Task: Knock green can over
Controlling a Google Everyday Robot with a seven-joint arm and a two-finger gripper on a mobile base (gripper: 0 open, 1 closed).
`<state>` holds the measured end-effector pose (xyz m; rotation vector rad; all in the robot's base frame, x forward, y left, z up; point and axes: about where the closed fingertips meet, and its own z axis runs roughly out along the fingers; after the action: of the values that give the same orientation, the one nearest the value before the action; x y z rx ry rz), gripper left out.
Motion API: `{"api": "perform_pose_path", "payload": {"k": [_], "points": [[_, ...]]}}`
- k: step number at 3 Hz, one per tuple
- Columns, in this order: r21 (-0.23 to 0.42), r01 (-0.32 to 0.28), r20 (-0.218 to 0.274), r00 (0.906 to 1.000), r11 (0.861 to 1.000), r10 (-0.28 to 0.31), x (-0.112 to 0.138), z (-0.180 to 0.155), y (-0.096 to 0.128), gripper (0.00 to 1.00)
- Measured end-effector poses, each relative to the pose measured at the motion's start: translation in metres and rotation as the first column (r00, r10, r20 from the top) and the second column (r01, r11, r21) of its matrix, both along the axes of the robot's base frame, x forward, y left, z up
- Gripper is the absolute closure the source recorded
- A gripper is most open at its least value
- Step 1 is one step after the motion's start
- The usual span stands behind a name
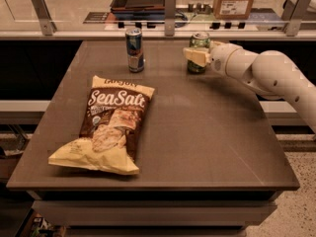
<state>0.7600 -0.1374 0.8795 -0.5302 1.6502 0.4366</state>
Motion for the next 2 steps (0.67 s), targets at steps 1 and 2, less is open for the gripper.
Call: {"api": "perform_pose_path", "payload": {"k": [1,2], "points": [[0.0,-0.003,0.0,1.0,1.0,0.003,0.0002,-0.0003,0.0024,0.87],[0.001,-0.007,-0.001,1.0,1.0,0.007,0.0004,-0.0006,0.0048,1.0]]}}
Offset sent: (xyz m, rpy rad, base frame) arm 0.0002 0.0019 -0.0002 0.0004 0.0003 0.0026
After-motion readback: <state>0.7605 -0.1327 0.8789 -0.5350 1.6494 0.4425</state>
